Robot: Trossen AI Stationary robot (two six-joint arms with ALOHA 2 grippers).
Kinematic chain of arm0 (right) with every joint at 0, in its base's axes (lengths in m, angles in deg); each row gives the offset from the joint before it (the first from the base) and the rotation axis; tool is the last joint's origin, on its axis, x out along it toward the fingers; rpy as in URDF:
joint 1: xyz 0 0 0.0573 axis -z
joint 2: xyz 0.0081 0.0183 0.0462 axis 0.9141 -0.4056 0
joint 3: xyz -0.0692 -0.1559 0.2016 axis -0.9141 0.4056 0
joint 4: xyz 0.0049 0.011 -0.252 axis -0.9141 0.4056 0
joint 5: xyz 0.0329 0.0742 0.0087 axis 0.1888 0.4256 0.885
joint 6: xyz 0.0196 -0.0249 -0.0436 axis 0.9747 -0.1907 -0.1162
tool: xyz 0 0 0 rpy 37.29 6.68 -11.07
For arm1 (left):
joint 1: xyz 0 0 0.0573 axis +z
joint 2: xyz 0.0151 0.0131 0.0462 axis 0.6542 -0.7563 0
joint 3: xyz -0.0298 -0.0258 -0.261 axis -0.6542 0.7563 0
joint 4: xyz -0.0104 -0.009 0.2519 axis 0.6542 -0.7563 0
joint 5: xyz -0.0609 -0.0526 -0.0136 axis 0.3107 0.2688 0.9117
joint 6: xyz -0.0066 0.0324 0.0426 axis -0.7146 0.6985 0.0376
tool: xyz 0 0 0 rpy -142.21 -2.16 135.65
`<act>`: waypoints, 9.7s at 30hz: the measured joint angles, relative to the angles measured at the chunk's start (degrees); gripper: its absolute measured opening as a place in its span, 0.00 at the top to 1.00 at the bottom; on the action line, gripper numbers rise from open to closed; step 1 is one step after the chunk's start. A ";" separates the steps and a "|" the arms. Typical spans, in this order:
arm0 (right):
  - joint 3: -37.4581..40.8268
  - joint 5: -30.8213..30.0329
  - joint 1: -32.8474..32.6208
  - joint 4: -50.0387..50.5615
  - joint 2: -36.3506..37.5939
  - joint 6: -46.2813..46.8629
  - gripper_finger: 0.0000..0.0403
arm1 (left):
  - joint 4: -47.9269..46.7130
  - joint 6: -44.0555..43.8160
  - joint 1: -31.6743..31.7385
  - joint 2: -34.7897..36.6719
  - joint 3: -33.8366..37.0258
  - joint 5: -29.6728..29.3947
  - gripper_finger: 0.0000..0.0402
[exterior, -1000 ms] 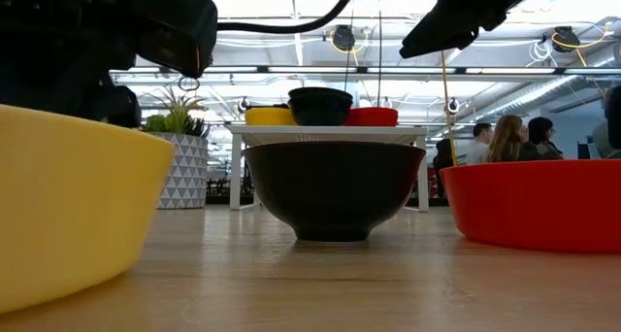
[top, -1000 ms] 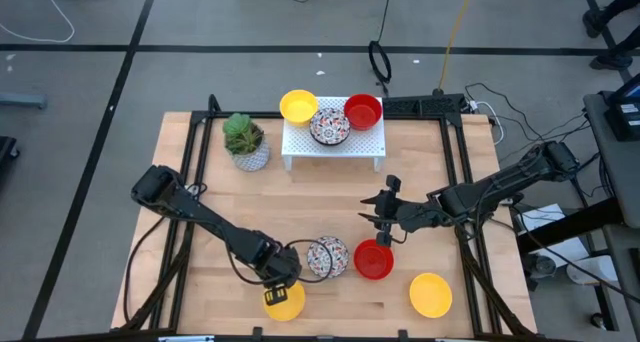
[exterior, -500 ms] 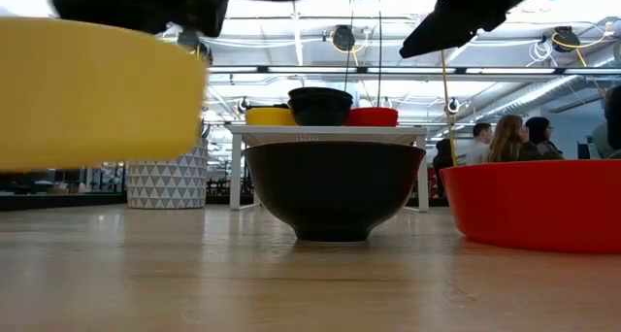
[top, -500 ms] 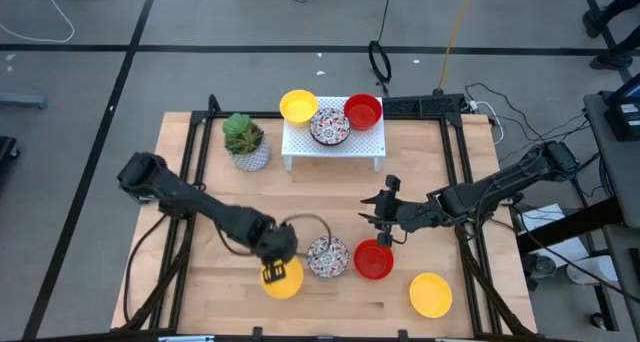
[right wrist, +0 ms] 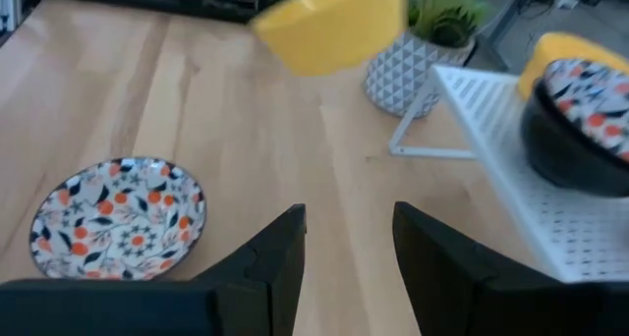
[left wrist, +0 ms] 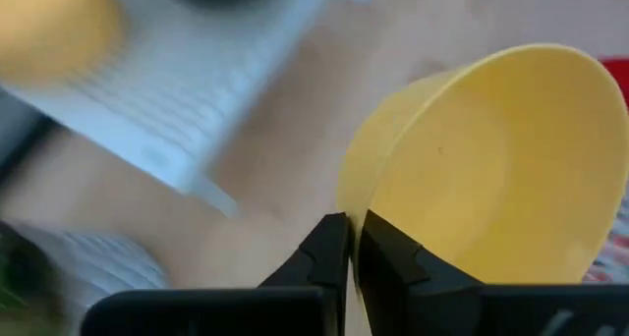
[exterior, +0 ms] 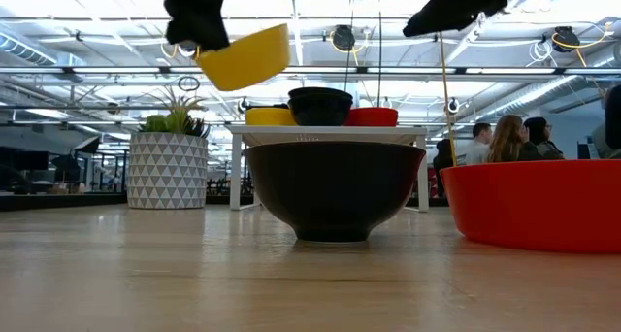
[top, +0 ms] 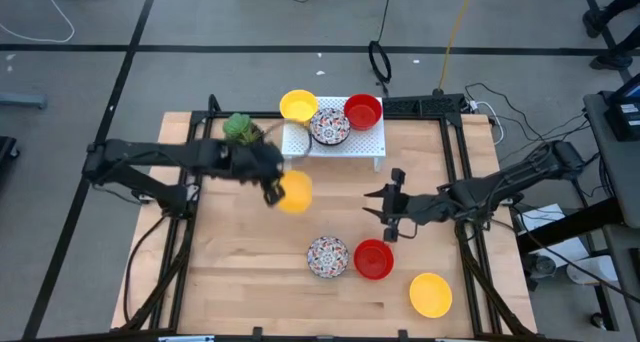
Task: Pick & Place Mini bowls
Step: Stack the yellow bowl on top of the yellow bowl on the shelf, then stack the red bowl on top of the red bowl on the shelf, then stack the white patterned bowl on top of the white patterned bowl on the shelf
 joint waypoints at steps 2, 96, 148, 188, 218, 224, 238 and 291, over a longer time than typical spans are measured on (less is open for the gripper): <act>0.00 -0.01 0.67 -0.01 1.15 -1.29 0.65 | 2.72 5.77 3.94 1.18 0.00 0.01 0.94; -0.02 30.24 2.05 9.20 -25.23 18.80 0.65 | 27.50 4.34 4.66 -2.16 0.00 33.50 0.94; -22.80 24.43 60.69 12.24 -12.89 1.47 1.00 | 30.63 3.33 0.87 5.20 -0.02 33.60 0.94; -22.77 28.97 58.07 6.17 -10.24 -6.76 0.62 | 18.95 19.69 -2.21 2.32 1.32 33.59 0.94; -22.71 22.16 23.92 12.01 -5.57 -0.53 0.68 | 30.19 7.37 -10.84 -20.55 3.87 8.81 0.67; -22.67 20.89 19.72 14.33 -5.55 0.32 0.68 | 31.87 9.54 -12.81 -22.29 3.89 8.77 0.54; -19.76 20.80 16.76 14.67 -5.55 0.80 0.68 | 34.10 10.23 -14.24 -26.92 3.95 6.16 0.47; -17.25 20.99 16.80 18.79 2.43 0.76 0.68 | 33.87 18.78 1.23 -7.97 3.65 10.06 0.91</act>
